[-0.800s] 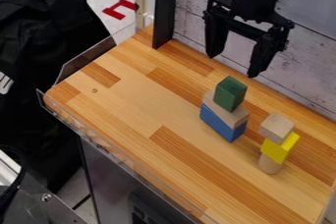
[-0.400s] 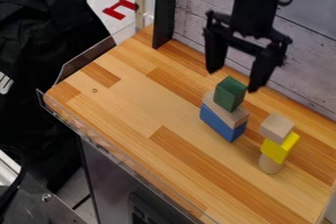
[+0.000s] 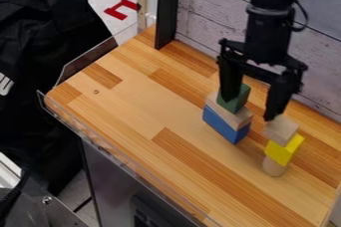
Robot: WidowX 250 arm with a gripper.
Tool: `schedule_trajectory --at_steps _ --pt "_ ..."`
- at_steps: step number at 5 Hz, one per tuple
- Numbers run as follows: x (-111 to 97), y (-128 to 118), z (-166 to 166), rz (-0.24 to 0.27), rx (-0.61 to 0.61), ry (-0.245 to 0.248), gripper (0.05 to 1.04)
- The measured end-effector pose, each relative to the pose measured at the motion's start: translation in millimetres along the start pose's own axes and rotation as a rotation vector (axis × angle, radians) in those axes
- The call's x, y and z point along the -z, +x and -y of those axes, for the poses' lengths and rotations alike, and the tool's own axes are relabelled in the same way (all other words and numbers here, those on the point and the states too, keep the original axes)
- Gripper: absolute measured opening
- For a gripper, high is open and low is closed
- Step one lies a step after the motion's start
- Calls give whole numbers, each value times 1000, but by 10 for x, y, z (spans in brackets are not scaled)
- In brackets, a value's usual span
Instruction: Take the brown cube off of the yellow cube and put it on top of the green cube
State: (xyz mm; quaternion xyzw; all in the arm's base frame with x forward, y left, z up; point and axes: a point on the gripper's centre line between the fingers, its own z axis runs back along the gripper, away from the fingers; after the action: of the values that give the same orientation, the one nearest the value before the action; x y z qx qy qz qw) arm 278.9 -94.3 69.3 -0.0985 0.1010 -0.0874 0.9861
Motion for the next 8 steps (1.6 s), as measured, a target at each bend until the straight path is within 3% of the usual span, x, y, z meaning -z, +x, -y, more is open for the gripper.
schedule_trajectory --at_steps 3,5,8 --pt "36 87 484 -26 68 78 999" --pt "103 104 450 -50 32 85 999" --pt "80 149 279 -36 -29 106 999"
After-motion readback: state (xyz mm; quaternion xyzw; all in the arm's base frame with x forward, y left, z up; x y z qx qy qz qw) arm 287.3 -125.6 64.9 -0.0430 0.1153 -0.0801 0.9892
